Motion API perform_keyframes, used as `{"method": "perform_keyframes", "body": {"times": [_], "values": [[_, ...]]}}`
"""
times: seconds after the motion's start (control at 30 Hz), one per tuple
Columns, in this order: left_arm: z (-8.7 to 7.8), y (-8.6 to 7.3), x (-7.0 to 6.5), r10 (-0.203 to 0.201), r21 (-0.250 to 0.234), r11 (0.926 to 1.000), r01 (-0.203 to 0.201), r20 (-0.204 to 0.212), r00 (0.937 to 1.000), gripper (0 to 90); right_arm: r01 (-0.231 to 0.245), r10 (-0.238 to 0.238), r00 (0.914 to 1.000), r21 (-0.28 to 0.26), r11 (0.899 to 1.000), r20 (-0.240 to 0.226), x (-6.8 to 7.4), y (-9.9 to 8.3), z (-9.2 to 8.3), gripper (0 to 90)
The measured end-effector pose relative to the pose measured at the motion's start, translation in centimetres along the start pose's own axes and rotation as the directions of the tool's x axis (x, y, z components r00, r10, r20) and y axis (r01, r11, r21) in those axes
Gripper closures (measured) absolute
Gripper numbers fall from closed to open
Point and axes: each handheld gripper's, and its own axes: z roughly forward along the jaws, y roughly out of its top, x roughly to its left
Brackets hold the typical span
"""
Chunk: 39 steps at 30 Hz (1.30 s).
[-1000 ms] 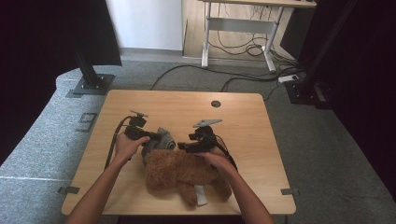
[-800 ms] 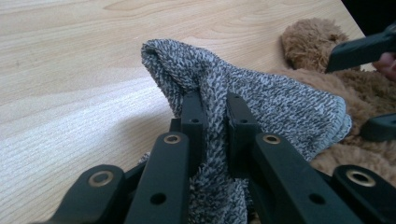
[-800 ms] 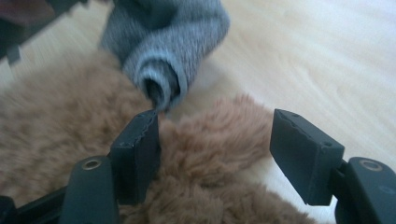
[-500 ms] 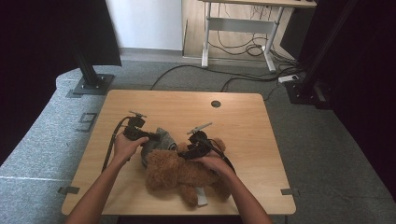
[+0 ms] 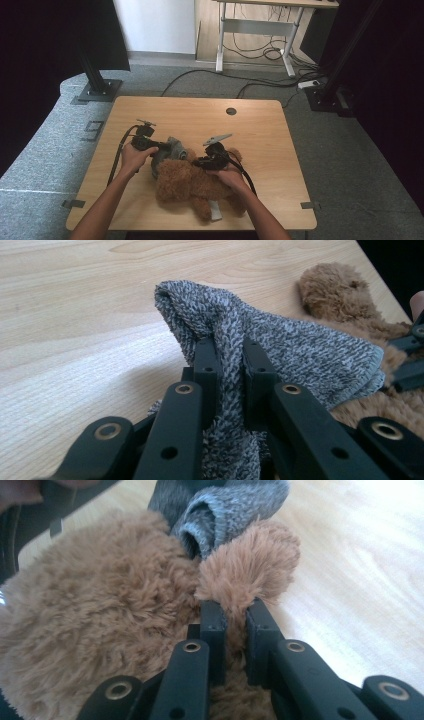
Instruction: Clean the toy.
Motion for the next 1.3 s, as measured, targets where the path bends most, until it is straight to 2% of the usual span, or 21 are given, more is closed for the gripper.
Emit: {"method": "perform_keyframes", "body": {"times": [0.2,0.27,0.33,0.4,0.47,0.53,0.57,0.6,0.67,0.7,0.77,0.8,0.87,0.9,0.93,1.0,1.13,1.3], "values": [[-0.7,0.0,0.1,-0.012,-0.044,0.999,0.012,0.02,0.9997,79.7,0.019,-0.013,0.9977,-0.097,0.995,0.066,-0.3,0.4,-1.0,83.8],[-0.9,0.1,0.1,-0.009,-0.057,0.9983,0.011,0.025,0.9996,79.7,0.03,-0.017,0.9953,-0.135,0.99,0.095,-0.6,0.6,-1.5,84.1],[-1.0,0.2,-0.2,-0.002,-0.068,0.9977,0.003,0.022,0.9998,79.6,0.029,-0.004,0.9917,-0.191,0.981,0.128,-0.9,1.0,-2.3,84.2],[-1.1,0.3,-0.3,0.004,-0.076,0.9971,-0.002,0.022,0.9998,79.7,0.06,-0.017,0.9845,-0.244,0.968,0.174,-0.8,1.6,-3.1,84.2],[-1.1,0.2,-0.5,0.013,-0.076,0.997,-0.013,0.008,0.9999,79.7,0.109,-0.045,0.9757,-0.294,0.95,0.214,-0.1,1.7,-3.7,84.1],[-0.9,0.0,-0.6,0.022,-0.065,0.9976,-0.022,-0.001,0.9998,79.6,0.172,-0.09,0.9663,-0.345,0.923,0.241,1.0,1.3,-4.0,84.1],[-0.8,0.0,-0.7,0.023,-0.063,0.9978,-0.023,-0.001,0.9997,79.6,0.221,-0.13,0.9572,-0.362,0.906,0.259,1.8,0.8,-3.9,84.0],[-0.8,-0.1,-0.7,0.024,-0.06,0.9979,-0.024,0.0,0.9997,79.6,0.253,-0.155,0.9486,-0.369,0.894,0.276,2.3,0.2,-3.6,84.0],[-0.7,-0.3,-0.6,0.022,-0.053,0.9983,-0.022,0.003,0.9998,79.6,0.303,-0.201,0.9357,-0.37,0.878,0.29,3.3,-1.1,-3.0,83.9],[-0.6,-0.5,-0.6,0.02,-0.05,0.9985,-0.02,0.005,0.9998,79.6,0.311,-0.211,0.9344,-0.37,0.876,0.287,3.6,-1.6,-2.8,83.8],[-0.6,-0.7,-0.4,0.014,-0.045,0.9989,-0.013,0.009,0.9999,79.6,0.32,-0.231,0.9345,-0.356,0.878,0.271,4.2,-2.9,-2.2,83.7],[-0.6,-0.8,-0.3,0.013,-0.045,0.9989,-0.013,0.012,0.9998,79.6,0.314,-0.232,0.9377,-0.345,0.884,0.258,4.5,-3.6,-1.9,83.6],[-0.7,-1.0,-0.3,0.01,-0.048,0.9988,-0.009,0.016,0.9998,79.6,0.301,-0.225,0.9439,-0.35,0.887,0.242,5.0,-4.5,-1.7,83.7],[-0.8,-1.0,-0.3,0.012,-0.048,0.9988,-0.011,0.017,0.9998,79.6,0.288,-0.212,0.9484,-0.359,0.888,0.235,5.0,-4.7,-1.8,83.7],[-0.9,-1.1,-0.3,0.011,-0.05,0.9987,-0.01,0.021,0.9997,79.6,0.259,-0.188,0.9577,-0.366,0.894,0.218,5.0,-5.0,-1.9,83.7],[-1.2,-1.0,-0.5,0.011,-0.068,0.9976,-0.009,0.034,0.9993,79.8,0.221,-0.158,0.9684,-0.371,0.902,0.192,4.9,-5.4,-2.0,83.8],[-2.4,-1.2,-1.3,0.033,-0.099,0.9948,-0.023,0.098,0.9946,80.2,0.202,-0.142,0.9727,-0.372,0.906,0.183,4.9,-6.0,-2.0,83.9],[-4.1,-2.0,-2.9,0.086,-0.132,0.989,-0.067,0.141,0.9863,80.3,0.18,-0.122,0.9775,-0.375,0.909,0.172,4.9,-6.4,-1.9,84.0]]}}
